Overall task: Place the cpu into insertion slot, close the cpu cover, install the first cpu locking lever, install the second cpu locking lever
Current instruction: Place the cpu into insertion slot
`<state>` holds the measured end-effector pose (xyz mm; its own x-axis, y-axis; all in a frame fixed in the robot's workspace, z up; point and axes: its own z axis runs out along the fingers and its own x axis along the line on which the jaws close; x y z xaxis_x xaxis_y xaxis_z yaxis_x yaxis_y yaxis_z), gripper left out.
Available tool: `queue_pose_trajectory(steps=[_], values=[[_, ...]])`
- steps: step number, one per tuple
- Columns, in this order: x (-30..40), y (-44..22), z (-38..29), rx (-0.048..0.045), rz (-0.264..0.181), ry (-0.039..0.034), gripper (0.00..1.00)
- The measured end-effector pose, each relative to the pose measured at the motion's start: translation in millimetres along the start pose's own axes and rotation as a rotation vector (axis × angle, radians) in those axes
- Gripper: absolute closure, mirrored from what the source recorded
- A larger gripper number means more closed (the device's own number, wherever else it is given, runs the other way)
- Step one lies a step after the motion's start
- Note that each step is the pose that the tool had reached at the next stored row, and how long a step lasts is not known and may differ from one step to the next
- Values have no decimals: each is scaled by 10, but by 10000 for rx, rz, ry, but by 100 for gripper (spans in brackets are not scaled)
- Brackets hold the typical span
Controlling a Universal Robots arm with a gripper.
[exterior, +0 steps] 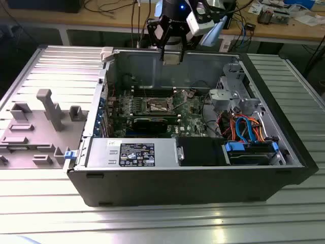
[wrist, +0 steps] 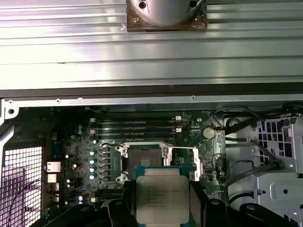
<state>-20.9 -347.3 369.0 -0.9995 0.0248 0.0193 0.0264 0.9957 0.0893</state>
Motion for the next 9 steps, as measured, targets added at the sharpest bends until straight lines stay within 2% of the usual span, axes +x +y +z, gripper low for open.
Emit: queue_pose_trajectory(steps=[2,4,6,9], values=[[0,0,0,-1,52,-5,46],[0,0,3,-11,528,-48,46],[-1,0,3,-16,797,-71,46],[0,0,3,-16,807,-73,46]])
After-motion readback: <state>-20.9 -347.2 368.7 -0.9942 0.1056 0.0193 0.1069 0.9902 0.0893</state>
